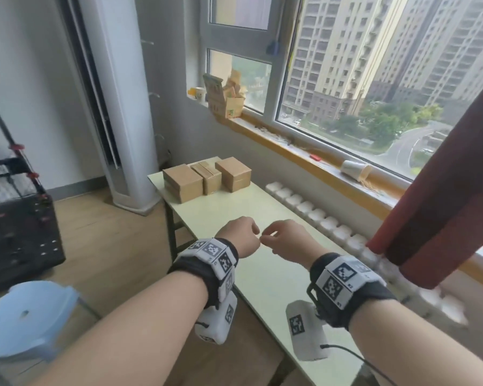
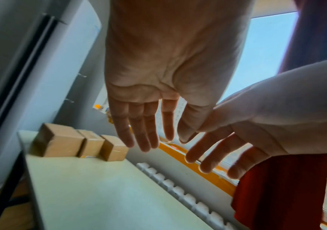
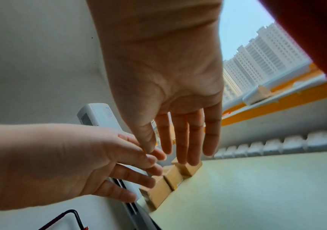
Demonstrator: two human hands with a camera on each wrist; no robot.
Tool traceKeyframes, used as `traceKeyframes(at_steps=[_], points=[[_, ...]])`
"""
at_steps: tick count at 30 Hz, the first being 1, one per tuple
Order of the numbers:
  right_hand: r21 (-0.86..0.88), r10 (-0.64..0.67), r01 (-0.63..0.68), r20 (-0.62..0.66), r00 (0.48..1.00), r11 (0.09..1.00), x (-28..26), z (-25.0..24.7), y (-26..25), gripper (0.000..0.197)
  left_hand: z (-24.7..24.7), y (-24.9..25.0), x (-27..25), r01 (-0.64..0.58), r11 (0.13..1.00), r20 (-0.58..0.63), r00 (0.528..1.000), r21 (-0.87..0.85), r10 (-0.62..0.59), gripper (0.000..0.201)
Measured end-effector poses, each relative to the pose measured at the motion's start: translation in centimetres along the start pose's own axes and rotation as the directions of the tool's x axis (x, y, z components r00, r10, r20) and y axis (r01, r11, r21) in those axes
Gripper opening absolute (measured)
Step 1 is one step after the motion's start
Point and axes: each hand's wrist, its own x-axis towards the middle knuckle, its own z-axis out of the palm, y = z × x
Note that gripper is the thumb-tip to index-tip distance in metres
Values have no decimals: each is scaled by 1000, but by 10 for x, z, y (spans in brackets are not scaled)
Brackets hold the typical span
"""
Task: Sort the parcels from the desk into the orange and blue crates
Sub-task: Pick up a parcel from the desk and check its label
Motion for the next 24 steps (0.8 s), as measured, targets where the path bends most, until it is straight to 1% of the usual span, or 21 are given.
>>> traceKeyframes(at_steps=[4, 9, 14, 20, 24], points=[[22, -3, 2, 23, 1000, 1000, 35, 25, -11, 16, -5, -29, 19, 49, 997, -25, 998, -62, -50, 26], [33, -33, 32, 48, 998, 999, 93, 38, -19, 21, -22, -53, 65, 69, 995, -34, 997, -65, -72, 28], [58, -31, 29, 39, 999, 998, 165, 40, -18, 21, -35, -66, 134, 70, 996, -18, 997, -63, -71, 25], [77, 24, -27, 49, 999, 997, 248, 30, -8, 21, -41, -64, 224, 85, 995, 60, 995, -51, -82, 17], [110, 66, -69, 35, 997, 992, 294, 30, 3, 22, -44, -70, 272, 58, 998, 68, 996, -38, -55, 21]])
